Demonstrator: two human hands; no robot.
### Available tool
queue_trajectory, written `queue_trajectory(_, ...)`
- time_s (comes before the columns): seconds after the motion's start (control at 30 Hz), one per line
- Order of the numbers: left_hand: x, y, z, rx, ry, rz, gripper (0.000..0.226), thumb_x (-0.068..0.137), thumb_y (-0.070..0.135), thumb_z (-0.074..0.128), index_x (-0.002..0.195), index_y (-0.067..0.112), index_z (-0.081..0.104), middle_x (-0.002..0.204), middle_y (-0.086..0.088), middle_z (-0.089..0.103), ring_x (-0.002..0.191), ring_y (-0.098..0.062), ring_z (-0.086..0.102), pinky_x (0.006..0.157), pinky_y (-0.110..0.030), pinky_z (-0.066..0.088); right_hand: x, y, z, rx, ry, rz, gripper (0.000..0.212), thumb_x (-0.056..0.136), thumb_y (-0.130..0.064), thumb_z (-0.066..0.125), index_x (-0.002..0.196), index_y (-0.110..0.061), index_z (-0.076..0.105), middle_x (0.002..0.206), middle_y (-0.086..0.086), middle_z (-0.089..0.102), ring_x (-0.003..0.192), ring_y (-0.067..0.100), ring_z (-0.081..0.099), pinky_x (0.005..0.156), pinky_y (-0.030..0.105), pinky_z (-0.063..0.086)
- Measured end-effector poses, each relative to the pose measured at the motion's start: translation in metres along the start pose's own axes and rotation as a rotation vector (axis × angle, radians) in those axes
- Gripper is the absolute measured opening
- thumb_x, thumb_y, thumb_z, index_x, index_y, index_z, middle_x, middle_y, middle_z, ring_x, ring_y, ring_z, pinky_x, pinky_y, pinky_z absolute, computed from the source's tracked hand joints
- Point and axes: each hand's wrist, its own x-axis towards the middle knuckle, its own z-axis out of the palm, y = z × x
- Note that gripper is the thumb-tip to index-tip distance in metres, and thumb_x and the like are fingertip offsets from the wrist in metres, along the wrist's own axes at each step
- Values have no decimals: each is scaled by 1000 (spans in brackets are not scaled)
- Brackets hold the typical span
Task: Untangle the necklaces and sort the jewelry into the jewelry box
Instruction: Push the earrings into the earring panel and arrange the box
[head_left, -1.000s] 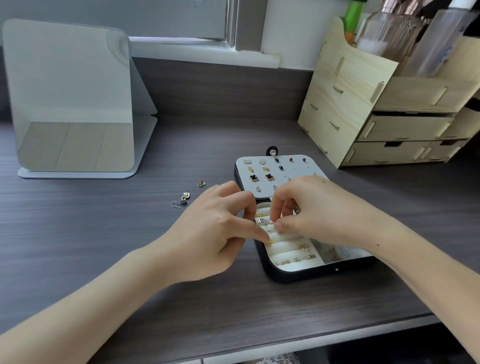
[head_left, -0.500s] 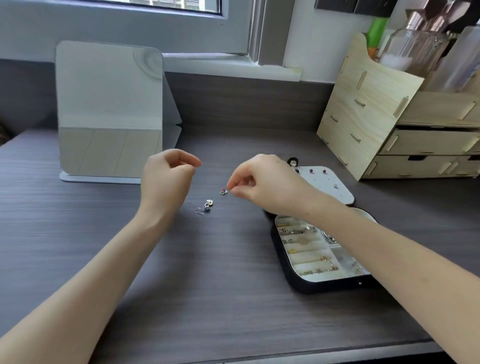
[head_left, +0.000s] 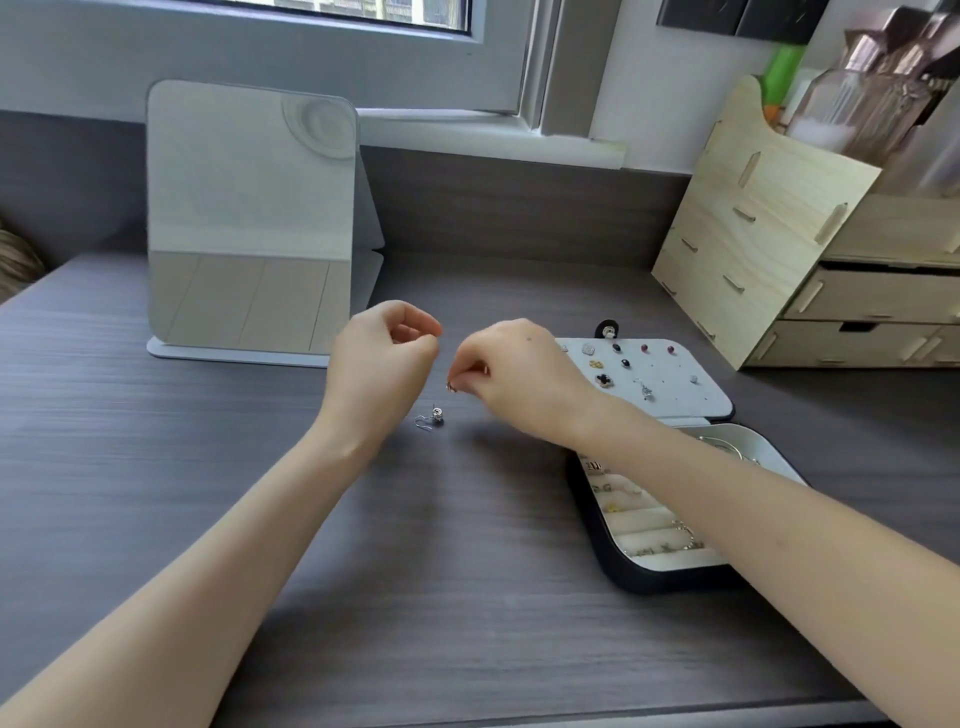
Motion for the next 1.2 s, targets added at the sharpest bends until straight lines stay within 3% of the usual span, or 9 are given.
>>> queue_trajectory(0.13, -8, 8, 2, -119, -224, 87, 18, 75, 24, 55, 78, 11, 67, 67, 4, 65, 63, -8, 57, 59, -19, 43, -21, 0, -35, 630, 12, 192, 9, 84, -14, 66, 80, -13, 74, 75, 2, 72, 78, 15, 67, 77, 32, 52)
queue_trajectory(0.27, -16, 12, 2, -339, -439, 89, 29, 82, 29, 57, 87, 1, 64, 72, -5, 66, 67, -15, 58, 63, -31, 44, -41, 9, -48, 858, -88, 274, 12, 87, -16, 64, 79, -16, 72, 64, -8, 65, 58, -3, 53, 55, 12, 39)
queue_trajectory(0.33, -21, 15, 3, -371, -470, 130, 18, 85, 21, 63, 90, 3, 64, 72, -4, 67, 69, -16, 59, 65, -34, 45, -47, 17, -48, 973, -119, 329, 11, 86, -17, 64, 79, -16, 72, 65, -7, 64, 59, 0, 51, 59, 17, 36)
queue_trajectory(0.47, -30, 21, 8, -386, -461, 236, 10, 75, 14, 67, 83, 8, 67, 67, 1, 63, 63, -11, 57, 58, -21, 47, -60, 23, -48, 1129, -163, 380, 10, 72, -28, 69, 79, -20, 71, 70, -6, 63, 65, 7, 51, 68, 26, 37)
queue_trajectory(0.63, -38, 23, 15, -339, -438, 181, 4, 81, 6, 67, 79, 10, 68, 65, 9, 65, 60, -4, 55, 59, -17, 46, -79, 21, -53, 1046, 21, 399, 12, 77, -23, 71, 83, -14, 67, 72, 1, 67, 68, 12, 58, 69, 27, 44)
queue_trajectory(0.8, -48, 24, 22, -466, -534, -74, 14, 65, 23, 72, 74, 12, 73, 64, 0, 65, 62, -8, 55, 62, -18, 47, -91, 10, -59, 823, 114, 288, 16, 75, -26, 75, 77, -11, 71, 78, 6, 72, 78, 17, 68, 75, 25, 53)
queue_trajectory(0.97, -53, 25, 23, -575, -611, -173, 13, 63, 16, 69, 75, 12, 74, 67, -2, 69, 61, -8, 62, 60, -16, 51, -99, 8, -62, 592, 166, 213, 9, 81, -18, 71, 73, -19, 68, 68, -6, 67, 66, 3, 61, 60, 14, 46)
queue_trajectory(1.1, -55, 27, 22, -508, -628, -112, 23, 65, 19, 69, 87, 14, 72, 79, -3, 73, 68, -9, 63, 65, -21, 48, -106, 19, -74, 611, 42, 307, 9, 84, -15, 67, 76, -14, 69, 67, -5, 64, 60, -1, 54, 59, 11, 42)
queue_trajectory(1.2, -51, 25, 22, -413, -547, -95, 9, 75, 14, 69, 79, 20, 74, 74, 7, 70, 69, -5, 57, 70, -26, 40, -114, 41, -85, 616, -181, 452, 10, 83, -20, 68, 75, -15, 71, 70, 0, 64, 66, 9, 53, 68, 28, 42)
